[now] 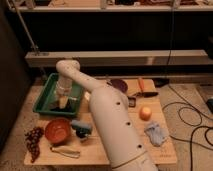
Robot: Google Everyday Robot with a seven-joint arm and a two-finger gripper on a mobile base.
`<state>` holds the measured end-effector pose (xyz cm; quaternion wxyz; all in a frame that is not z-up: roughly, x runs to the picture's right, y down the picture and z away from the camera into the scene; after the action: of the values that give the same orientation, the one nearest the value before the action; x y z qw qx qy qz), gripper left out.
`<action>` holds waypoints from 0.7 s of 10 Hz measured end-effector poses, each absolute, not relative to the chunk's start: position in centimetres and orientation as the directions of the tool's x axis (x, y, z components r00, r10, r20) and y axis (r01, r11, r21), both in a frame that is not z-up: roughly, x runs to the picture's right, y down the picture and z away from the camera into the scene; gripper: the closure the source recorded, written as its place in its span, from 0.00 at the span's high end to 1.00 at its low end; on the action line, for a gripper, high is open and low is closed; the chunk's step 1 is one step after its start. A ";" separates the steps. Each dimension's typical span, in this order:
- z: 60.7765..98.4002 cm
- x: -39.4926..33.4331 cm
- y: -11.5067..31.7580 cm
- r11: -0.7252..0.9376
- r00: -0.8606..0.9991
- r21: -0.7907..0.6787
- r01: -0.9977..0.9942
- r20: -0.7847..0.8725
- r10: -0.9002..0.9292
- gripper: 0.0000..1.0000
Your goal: Wipe tray with eraser
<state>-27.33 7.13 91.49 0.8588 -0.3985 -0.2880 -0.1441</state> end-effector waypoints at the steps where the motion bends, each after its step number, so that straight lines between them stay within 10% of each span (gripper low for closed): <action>1: 91.9 -26.4 6.9 0.645 0.801 -0.608 0.462 0.598 -0.009 0.00; 7: 95.7 -24.4 2.6 0.679 0.859 -0.641 0.358 0.511 0.029 0.00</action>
<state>-24.39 2.63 95.69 0.8819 -0.3897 -0.2484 -0.0932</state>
